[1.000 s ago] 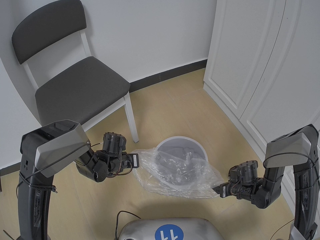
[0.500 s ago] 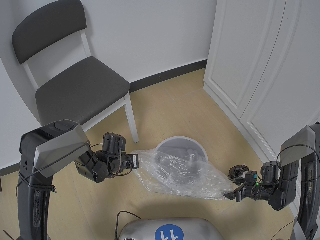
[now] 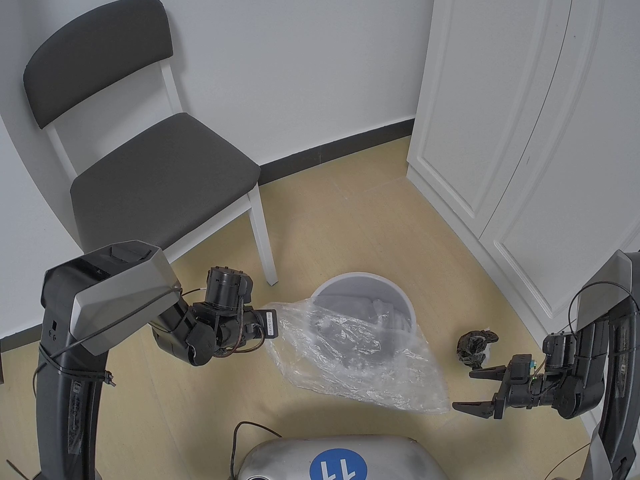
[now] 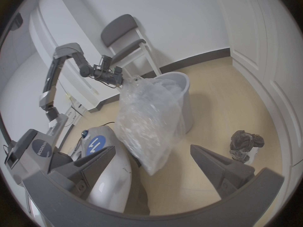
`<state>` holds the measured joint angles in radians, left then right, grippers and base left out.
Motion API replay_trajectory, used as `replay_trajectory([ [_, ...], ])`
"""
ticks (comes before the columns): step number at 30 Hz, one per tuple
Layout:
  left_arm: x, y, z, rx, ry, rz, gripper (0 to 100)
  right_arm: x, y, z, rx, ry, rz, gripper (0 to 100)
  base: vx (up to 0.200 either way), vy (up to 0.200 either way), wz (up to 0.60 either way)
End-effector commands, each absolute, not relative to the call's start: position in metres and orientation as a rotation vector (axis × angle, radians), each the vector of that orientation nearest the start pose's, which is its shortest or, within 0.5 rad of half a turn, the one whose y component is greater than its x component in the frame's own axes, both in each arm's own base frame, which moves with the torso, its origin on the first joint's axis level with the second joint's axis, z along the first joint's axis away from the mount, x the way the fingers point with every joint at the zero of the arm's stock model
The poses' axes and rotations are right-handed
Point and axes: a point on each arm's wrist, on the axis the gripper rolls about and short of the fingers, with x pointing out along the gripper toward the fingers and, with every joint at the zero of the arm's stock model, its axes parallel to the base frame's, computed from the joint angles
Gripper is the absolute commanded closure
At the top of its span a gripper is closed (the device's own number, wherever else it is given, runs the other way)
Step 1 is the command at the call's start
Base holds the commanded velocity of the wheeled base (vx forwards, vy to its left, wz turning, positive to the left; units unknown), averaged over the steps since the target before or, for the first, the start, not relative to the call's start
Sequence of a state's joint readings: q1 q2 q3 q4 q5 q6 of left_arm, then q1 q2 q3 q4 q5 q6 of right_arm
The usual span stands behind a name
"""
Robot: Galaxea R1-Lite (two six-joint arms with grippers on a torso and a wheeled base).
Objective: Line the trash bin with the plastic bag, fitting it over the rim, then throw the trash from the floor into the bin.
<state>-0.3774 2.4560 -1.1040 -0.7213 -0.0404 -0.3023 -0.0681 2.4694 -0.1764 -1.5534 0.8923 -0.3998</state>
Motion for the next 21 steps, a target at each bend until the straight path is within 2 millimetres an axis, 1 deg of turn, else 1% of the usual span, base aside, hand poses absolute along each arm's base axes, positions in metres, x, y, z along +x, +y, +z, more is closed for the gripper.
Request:
replay_trajectory([
  [1,0.397,-0.158,-0.027,-0.181,0.683,-0.304,100,0.243,-0.008,-0.063,0.012,0.495,0.904,0,0.0,0.0,0.0],
  [5,0.396,-0.159,-0.026,-0.183,0.681,-0.307,100,0.245,-0.005,-0.06,-0.003,0.489,0.902,0,0.0,0.0,0.0],
  [7,0.396,-0.159,-0.024,-0.184,0.678,-0.307,100,0.246,-0.003,-0.058,-0.034,0.498,0.866,0,0.0,0.0,0.0],
  [10,0.395,-0.16,-0.021,-0.19,0.672,-0.31,100,0.248,0.009,-0.05,-0.094,0.509,0.816,0,0.0,0.0,0.0],
  [14,0.396,-0.161,-0.017,-0.216,0.656,-0.306,100,0.247,0.033,-0.028,-0.133,0.505,0.735,0,0.0,0.0,0.0],
  [15,0.396,-0.161,-0.017,-0.216,0.656,-0.306,100,0.247,0.033,-0.028,-0.133,0.505,0.735,0,0.0,0.0,0.0],
  [17,0.396,-0.161,-0.016,-0.225,0.645,-0.307,100,0.245,0.054,-0.002,-0.119,0.463,0.628,0,0.0,0.0,0.0],
  [19,0.396,-0.161,-0.015,-0.226,0.64,-0.308,100,0.245,0.067,0.017,-0.088,0.409,0.56,0,0.0,0.0,0.0],
  [21,0.397,-0.161,-0.015,-0.228,0.638,-0.308,100,0.245,0.08,0.029,-0.051,0.364,0.521,0,0.0,0.0,0.0],
])
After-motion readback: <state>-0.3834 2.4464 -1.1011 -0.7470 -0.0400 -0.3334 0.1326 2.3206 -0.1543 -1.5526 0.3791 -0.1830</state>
